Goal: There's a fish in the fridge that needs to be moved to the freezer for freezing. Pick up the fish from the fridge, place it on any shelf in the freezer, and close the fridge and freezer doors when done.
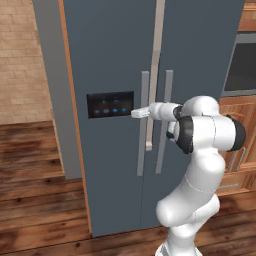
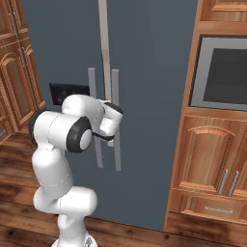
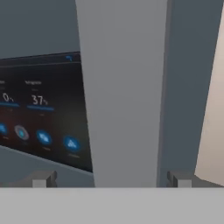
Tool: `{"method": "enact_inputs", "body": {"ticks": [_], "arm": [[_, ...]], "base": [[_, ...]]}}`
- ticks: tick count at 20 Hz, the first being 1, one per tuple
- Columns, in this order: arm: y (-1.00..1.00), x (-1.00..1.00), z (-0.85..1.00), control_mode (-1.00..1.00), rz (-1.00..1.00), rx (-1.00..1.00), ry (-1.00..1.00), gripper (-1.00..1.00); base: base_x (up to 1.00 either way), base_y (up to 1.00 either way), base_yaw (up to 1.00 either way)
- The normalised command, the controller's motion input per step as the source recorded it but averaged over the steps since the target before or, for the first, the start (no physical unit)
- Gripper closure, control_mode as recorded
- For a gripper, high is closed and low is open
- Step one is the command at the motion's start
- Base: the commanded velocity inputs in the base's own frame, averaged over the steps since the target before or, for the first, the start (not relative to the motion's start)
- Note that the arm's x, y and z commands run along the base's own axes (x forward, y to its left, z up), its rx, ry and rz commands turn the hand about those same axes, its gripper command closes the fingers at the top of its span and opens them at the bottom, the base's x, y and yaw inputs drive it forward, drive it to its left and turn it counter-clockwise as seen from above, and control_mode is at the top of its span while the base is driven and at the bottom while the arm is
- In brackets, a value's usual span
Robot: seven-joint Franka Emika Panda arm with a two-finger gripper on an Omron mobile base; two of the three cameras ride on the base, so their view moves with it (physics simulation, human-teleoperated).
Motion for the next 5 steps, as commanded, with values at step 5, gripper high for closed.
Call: {"method": "enact_inputs", "body": {"ticks": [5], "arm": [[-1.0, 0.72, -0.01, -1.0, 0.41, 0.17, 0.0, -1.0]], "base": [[0.0, 0.0, 0.0]]}}
